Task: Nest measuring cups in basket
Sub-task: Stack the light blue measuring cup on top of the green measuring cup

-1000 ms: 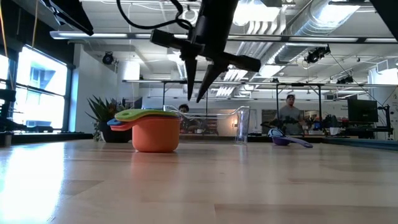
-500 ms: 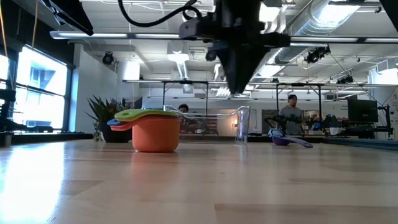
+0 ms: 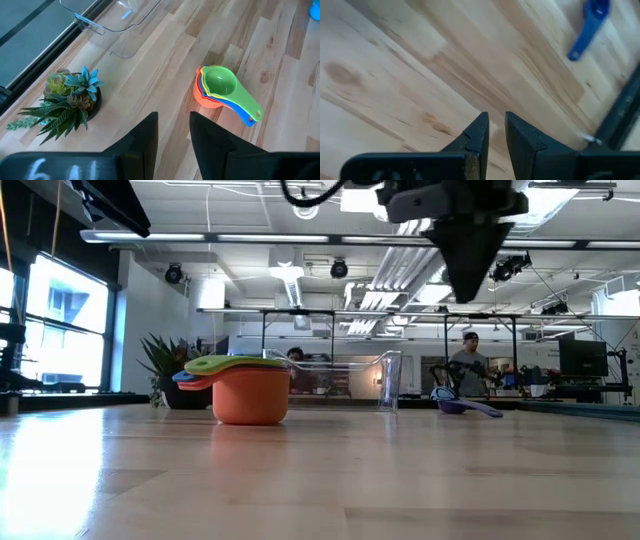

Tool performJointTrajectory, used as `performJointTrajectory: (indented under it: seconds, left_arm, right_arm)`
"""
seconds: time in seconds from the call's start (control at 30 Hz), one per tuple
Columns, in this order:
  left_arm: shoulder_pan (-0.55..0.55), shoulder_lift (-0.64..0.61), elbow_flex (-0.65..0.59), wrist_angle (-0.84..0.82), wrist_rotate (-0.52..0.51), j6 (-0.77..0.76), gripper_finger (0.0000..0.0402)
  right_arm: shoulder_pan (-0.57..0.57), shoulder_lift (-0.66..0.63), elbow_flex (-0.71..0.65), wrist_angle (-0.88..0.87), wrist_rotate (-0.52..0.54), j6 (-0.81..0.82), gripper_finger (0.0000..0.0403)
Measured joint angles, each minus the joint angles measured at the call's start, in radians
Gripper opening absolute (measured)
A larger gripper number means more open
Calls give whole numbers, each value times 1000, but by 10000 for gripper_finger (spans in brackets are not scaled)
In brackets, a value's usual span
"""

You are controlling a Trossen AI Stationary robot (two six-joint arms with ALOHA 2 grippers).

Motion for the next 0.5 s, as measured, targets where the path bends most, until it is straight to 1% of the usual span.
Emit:
performJointTrajectory:
  seconds: [0.13, 0.3, 0.4, 0.5]
  left_arm:
    - [0, 0, 0, 0, 2, 0, 104]
    - [0, 0, 0, 0, 6, -19, 104]
    - [0, 0, 0, 0, 5, -41, 104]
    - [0, 0, 0, 0, 6, -51, 104]
  right_arm:
    - [27, -123, -162, 22, -13, 69, 55]
    - [80, -307, -368, 147, -84, 201, 55]
    - [122, -398, -455, 206, -108, 302, 55]
    - [170, -467, -516, 224, -120, 404, 55]
